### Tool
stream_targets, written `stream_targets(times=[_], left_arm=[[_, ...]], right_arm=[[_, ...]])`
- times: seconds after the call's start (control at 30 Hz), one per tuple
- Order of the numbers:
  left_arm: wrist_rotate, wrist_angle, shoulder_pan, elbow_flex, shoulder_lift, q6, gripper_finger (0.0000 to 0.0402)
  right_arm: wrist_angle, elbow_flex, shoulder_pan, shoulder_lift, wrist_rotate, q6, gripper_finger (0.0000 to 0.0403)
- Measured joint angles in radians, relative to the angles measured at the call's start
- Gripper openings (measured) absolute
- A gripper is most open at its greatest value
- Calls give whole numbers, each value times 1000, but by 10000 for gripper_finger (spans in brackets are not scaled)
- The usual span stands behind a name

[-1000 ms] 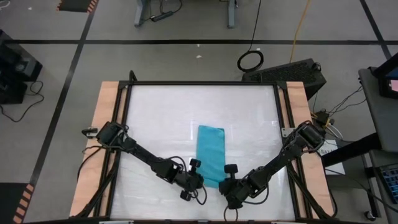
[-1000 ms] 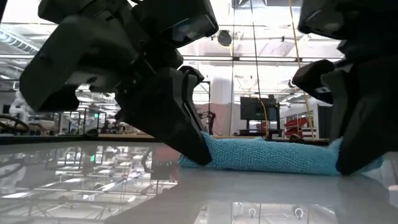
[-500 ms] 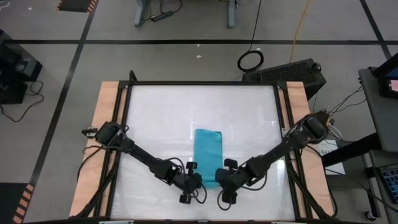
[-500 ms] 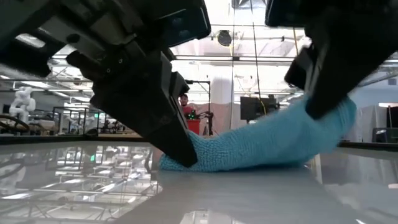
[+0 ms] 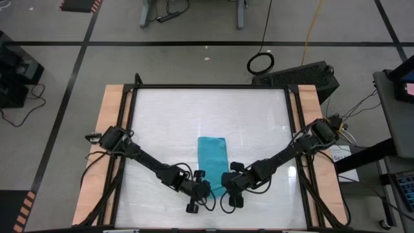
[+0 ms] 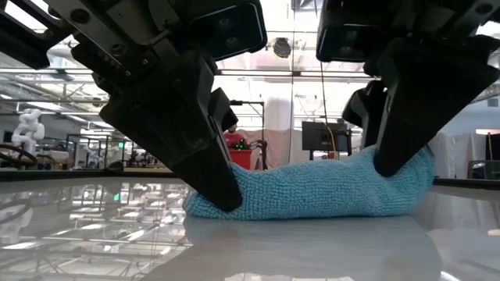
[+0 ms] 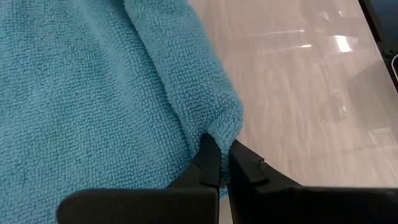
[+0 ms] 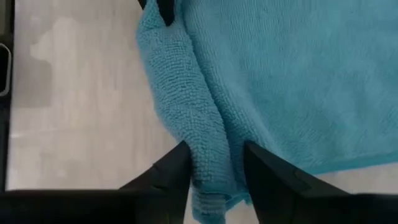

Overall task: Roll towel into tight, uniform cylinder
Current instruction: Roll the blue microfiber towel

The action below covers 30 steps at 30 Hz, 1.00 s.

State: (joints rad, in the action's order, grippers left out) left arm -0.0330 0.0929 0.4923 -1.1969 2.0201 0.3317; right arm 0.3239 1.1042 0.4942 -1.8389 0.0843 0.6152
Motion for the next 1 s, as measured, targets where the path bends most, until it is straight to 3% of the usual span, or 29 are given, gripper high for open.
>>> stream_targets(times=[0.3,0.6,1.0], left_arm=[[3,8,-2,0,0,3,7],[35,26,-15,0,0,-5,7],[69,28,-30,11,-1,-27,7]], right_arm=[[9,-60,-9,-1,66,-50,171],[10,-71,67,18,124,-140,176],[57,-73,250,52,439,-375,176]])
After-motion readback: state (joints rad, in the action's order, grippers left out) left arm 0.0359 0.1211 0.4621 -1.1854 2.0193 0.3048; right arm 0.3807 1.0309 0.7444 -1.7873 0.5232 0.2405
